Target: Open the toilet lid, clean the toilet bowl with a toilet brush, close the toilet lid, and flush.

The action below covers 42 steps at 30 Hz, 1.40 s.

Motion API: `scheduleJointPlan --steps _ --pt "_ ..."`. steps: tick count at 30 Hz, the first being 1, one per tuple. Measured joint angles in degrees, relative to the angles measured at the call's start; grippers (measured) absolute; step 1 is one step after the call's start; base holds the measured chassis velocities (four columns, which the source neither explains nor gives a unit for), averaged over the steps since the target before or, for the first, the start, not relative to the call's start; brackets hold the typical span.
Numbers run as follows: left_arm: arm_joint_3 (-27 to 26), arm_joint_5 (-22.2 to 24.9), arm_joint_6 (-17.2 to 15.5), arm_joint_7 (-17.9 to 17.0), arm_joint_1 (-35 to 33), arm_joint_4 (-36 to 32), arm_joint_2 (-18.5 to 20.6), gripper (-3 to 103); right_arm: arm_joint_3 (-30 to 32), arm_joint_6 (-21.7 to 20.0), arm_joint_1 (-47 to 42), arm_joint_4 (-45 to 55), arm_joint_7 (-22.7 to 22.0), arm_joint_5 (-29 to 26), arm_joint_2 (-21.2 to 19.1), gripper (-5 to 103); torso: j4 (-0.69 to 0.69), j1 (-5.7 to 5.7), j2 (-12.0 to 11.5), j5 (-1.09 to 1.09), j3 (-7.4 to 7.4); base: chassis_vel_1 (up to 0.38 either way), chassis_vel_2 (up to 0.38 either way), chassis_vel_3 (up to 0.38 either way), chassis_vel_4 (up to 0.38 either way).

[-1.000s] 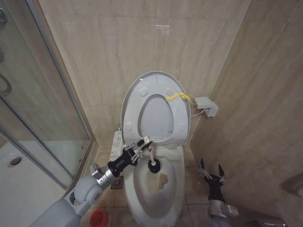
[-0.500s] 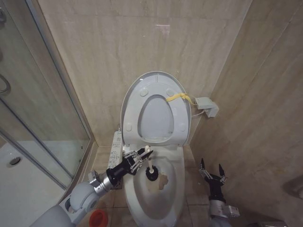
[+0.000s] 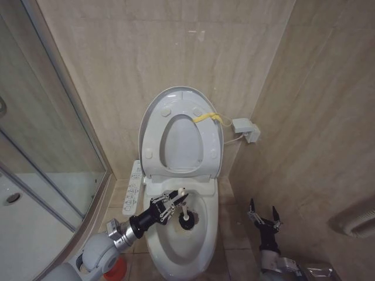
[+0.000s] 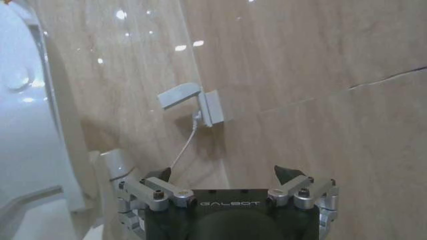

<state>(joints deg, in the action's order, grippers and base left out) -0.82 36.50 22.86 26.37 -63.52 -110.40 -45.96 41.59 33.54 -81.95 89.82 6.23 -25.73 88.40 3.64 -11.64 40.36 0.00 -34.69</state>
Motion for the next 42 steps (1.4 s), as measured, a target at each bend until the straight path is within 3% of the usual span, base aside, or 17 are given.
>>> scheduleJointPlan --steps 7,13,19,22,29,34,42 --pt "0.11 -0.27 1.43 -2.08 0.58 3.11 -2.12 20 -0.11 0.00 -0.34 0.42 0.09 0.16 0.25 100 0.03 0.00 0.00 0.00 0.00 0.008 0.024 0.001 -0.018" --pt "3.82 -0.53 2.48 -3.52 2.45 10.07 -5.13 20 0.25 0.00 -0.21 0.64 0.32 0.29 0.79 100 0.05 0.01 0.00 0.00 0.00 0.000 0.000 0.000 0.000" --pt "7.75 -2.16 3.00 -5.47 5.94 14.27 -4.61 20 1.14 0.03 -0.05 0.11 0.65 -0.01 0.93 100 0.03 0.01 0.00 0.00 0.00 0.000 0.000 0.000 0.000" --pt "12.20 -1.00 2.93 -6.82 9.75 16.04 -2.77 20 1.87 0.17 0.00 -0.42 1.23 -0.29 1.17 100 0.05 0.01 0.00 0.01 0.00 0.000 0.000 0.000 0.000" --pt "23.29 2.11 5.47 -4.20 17.64 21.82 -0.88 20 3.70 0.36 1.03 -2.34 2.15 -0.53 2.04 100 0.04 0.01 0.00 0.00 0.00 0.000 0.000 0.000 0.000" --pt "28.78 1.96 8.07 -1.28 23.91 30.72 -3.41 20 4.72 1.14 1.24 -4.45 3.24 -0.86 2.90 100 0.04 0.01 0.00 0.01 0.00 0.000 0.000 0.000 0.000" --pt "31.88 2.33 7.10 -2.25 28.56 28.73 -5.68 20 5.11 1.34 1.00 -4.47 3.61 -1.25 2.57 100 0.04 0.01 0.00 0.00 0.00 0.000 0.000 0.000 0.000"
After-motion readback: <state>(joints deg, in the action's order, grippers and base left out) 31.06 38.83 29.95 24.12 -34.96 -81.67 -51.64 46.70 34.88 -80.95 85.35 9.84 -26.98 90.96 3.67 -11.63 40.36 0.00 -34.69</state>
